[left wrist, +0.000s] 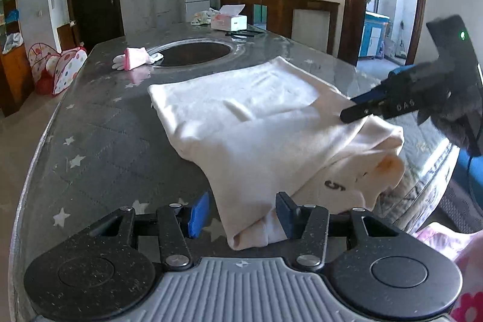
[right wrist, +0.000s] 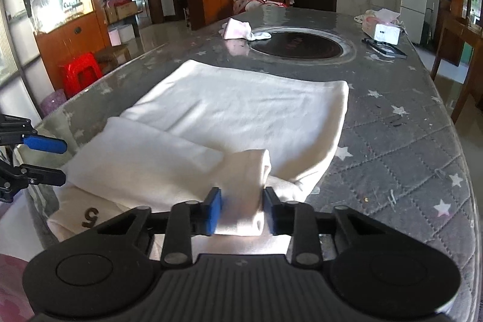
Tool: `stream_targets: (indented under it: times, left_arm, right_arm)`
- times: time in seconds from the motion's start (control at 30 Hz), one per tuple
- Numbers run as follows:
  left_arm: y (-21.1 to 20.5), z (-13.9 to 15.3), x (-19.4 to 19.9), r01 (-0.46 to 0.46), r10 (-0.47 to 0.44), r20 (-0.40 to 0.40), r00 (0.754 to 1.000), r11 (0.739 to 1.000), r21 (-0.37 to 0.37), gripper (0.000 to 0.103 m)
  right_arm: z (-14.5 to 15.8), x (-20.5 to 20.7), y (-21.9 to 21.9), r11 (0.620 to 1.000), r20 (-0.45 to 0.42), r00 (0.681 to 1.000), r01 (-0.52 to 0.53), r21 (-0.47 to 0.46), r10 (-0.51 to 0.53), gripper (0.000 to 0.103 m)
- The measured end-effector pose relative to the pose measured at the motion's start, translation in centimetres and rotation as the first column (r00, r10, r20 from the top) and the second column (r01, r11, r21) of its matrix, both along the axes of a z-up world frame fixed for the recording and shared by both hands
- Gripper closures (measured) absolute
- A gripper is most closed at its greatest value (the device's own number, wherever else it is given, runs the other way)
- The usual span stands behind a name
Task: Fold clothes
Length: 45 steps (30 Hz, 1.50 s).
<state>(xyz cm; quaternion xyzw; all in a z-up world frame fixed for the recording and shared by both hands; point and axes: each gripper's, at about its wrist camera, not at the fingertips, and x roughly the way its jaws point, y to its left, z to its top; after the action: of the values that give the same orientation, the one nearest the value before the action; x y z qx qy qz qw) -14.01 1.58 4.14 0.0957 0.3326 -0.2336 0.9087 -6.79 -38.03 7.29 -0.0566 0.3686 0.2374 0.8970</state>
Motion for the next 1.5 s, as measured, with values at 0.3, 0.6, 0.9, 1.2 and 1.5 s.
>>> stream_targets:
  times: [0.3,0.6,0.9,1.2,1.5]
  left_arm:
    - [0.7,0.0,-0.6,0.018,-0.017,0.015,1.000,1.000,-0.006,0.097]
    - [2.3,0.1,-0.6,0.020,-0.021,-0.040,0.999,1.000,-0.022,0.095]
    - [1.7,3.0,1.6,0.019,-0.020,-0.001,1.000,0.995,-0.099,0.087]
    - [-1.8,0.9,6.7,0.035,-0.041,-0.051,0.998,0.993,-0.110,0.081]
    - [-1.2,-0.2,6.9,0.004,-0.015,-0.079,0.997,0.991,-0.131,0.072]
  right_arm:
    - [2.7,-1.7,0.4,0.999,0.065,0.997,-0.039,-0.007,0.039,0.096]
    - [1.6,-2.2,-0.5,1.000,-0.006,1.000,-0.011,-0.020,0.011,0.085]
    - [3.4,-1.8,-1.0,1.000,0.072,0.997,-0.022,-0.003,0.022,0.078]
    - [1.1,0.1,2.3,0.995,0.057,0.994,-0.096,-0.003,0.097,0.078]
    - [0.2,0.4,2.0,0.996,0.041,0.995,-0.092,-0.012,0.092,0.073]
